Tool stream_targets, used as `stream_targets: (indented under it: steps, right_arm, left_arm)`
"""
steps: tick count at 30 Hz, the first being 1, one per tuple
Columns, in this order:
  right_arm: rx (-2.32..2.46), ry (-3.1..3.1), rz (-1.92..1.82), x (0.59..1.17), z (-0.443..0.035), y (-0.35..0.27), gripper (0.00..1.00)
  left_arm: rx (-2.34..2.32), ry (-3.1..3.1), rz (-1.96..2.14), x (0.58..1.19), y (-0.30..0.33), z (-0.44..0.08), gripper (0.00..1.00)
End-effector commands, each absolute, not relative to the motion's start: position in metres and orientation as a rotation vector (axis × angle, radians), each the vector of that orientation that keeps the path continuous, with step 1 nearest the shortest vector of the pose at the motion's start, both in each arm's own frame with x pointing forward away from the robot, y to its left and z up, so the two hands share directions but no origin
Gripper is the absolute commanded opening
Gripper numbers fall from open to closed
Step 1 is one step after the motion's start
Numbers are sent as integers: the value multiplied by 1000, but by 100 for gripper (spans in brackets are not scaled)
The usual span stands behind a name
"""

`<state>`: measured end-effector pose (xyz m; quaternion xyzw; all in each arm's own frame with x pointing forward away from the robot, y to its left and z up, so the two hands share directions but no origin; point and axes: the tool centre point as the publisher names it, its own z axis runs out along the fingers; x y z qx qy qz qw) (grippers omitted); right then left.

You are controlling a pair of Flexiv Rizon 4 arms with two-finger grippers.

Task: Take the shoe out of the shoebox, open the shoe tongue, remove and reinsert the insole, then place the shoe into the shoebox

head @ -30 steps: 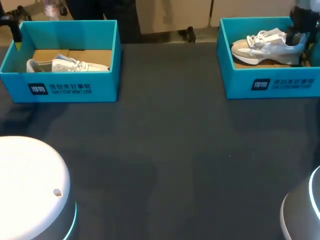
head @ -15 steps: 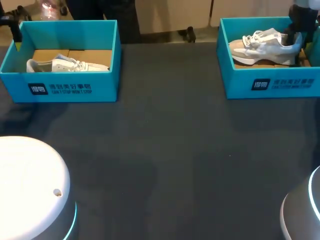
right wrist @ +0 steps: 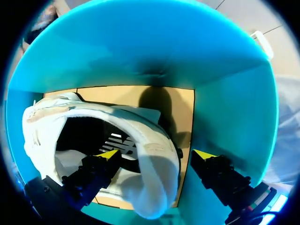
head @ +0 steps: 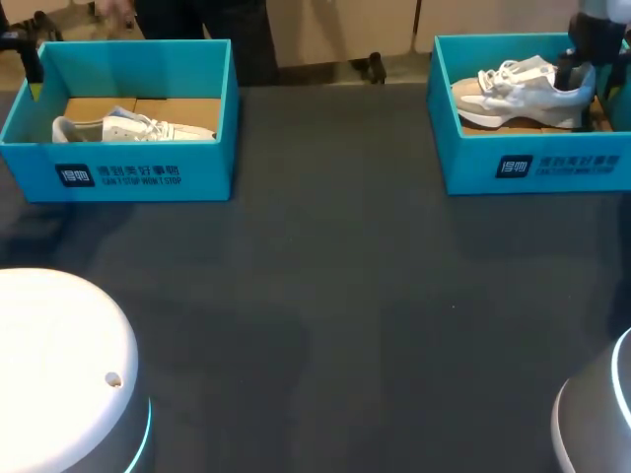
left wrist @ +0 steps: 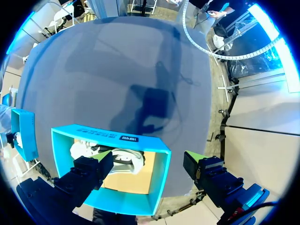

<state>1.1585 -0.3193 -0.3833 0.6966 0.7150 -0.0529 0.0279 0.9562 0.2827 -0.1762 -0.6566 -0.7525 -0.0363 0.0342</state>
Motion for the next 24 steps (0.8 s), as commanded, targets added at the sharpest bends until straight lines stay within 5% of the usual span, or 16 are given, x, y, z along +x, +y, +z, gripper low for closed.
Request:
stream_targets:
  steps: [1, 2, 3, 4, 6, 8, 24]
  right_arm:
    - [2174, 2231, -199, 1169, -393, -320, 100]
    - [2175, 2232, -199, 1169, -393, -320, 95]
    - [2178, 2235, -199, 1168, -394, -319, 75]
    - [2183, 2236, -198, 1168, -395, -319, 68]
    - [2198, 2230, -196, 1166, -396, -319, 27]
    - [2208, 2221, -194, 1165, -395, -319, 0]
    - [2227, 2135, -183, 1159, -364, -322, 0]
  left_arm:
    - [-2020, -2312, -116, 956, 283, -176, 100]
    - [-2020, -2312, -116, 956, 283, -176, 100]
    - [-2020, -2312, -116, 956, 283, -176, 100]
    - [-2020, -2312, -116, 956, 283, -176, 100]
    - [-2020, -2312, -116, 956, 283, -176, 100]
    - [-2020, -2312, -116, 956, 283, -176, 100]
    - [-2020, -2312, -116, 956, 283, -176, 100]
